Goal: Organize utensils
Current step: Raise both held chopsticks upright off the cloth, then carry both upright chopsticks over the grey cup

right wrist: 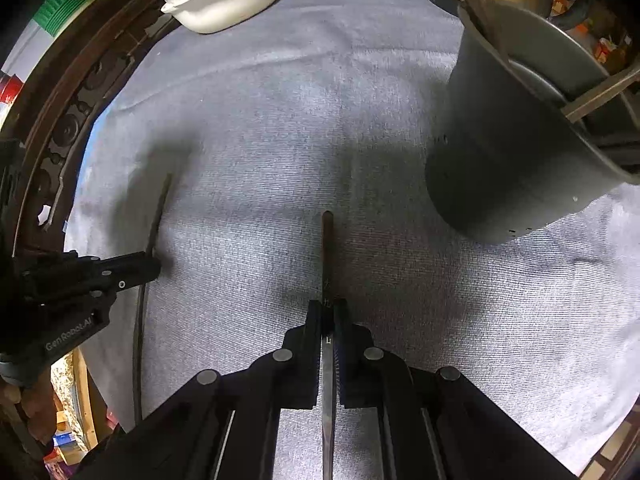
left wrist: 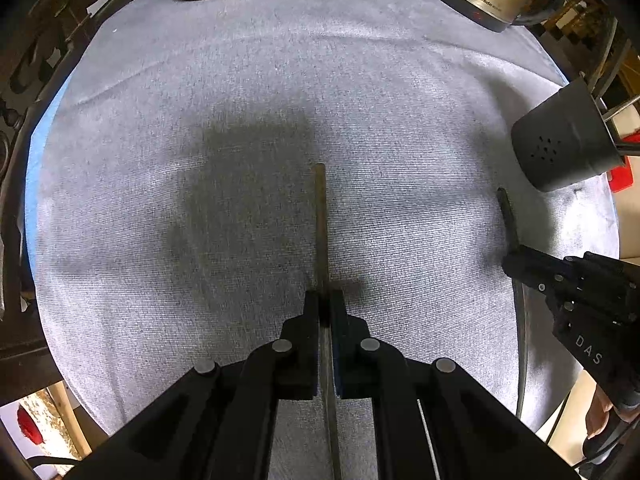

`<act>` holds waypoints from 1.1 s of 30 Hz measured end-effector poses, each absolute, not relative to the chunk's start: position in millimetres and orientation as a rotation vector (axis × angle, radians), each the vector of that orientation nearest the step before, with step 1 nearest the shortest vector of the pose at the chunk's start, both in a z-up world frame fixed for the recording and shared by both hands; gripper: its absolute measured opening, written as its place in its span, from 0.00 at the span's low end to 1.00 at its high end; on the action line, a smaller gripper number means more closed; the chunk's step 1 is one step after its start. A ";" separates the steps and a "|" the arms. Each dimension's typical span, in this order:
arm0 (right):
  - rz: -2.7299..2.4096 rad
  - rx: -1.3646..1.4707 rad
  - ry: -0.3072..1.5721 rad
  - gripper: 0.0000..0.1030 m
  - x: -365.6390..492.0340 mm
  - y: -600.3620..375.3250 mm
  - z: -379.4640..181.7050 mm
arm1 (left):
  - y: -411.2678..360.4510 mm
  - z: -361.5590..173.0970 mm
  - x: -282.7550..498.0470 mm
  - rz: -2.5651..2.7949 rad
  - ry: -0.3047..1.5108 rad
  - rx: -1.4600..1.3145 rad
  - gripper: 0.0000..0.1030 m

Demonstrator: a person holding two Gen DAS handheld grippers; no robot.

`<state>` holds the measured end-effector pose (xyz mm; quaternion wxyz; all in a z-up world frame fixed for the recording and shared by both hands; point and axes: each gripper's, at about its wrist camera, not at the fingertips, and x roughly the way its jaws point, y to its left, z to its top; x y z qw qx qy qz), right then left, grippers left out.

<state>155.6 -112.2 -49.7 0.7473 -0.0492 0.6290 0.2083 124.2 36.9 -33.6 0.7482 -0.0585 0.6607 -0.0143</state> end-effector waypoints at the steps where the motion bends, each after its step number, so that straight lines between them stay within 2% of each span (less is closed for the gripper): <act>1: 0.457 -0.105 1.375 0.07 154.3 -113.5 -49.5 | 36.5 -32.8 123.7 -0.032 1.447 -0.132 0.05; 5: 0.471 -0.086 1.368 0.07 148.4 -113.9 -48.3 | 45.5 -33.5 124.0 -0.061 1.479 -0.221 0.05; 13: 0.498 0.010 1.270 0.07 128.3 -120.5 -26.9 | 58.5 -5.9 109.4 -0.079 1.387 -0.299 0.05; 15: 0.499 0.060 1.194 0.07 117.8 -130.7 -10.0 | 65.2 15.9 101.6 -0.066 1.292 -0.323 0.05; 20: 0.394 0.179 0.856 0.07 78.6 -171.0 41.5 | 74.2 63.9 74.2 0.035 0.971 -0.334 0.05; 29: 0.220 0.165 0.404 0.07 48.0 -189.7 88.6 | 45.1 89.1 43.5 0.105 0.616 -0.307 0.05; 33: 0.182 0.113 0.317 0.06 49.0 -181.6 86.5 | 39.0 91.6 42.3 0.127 0.517 -0.267 0.05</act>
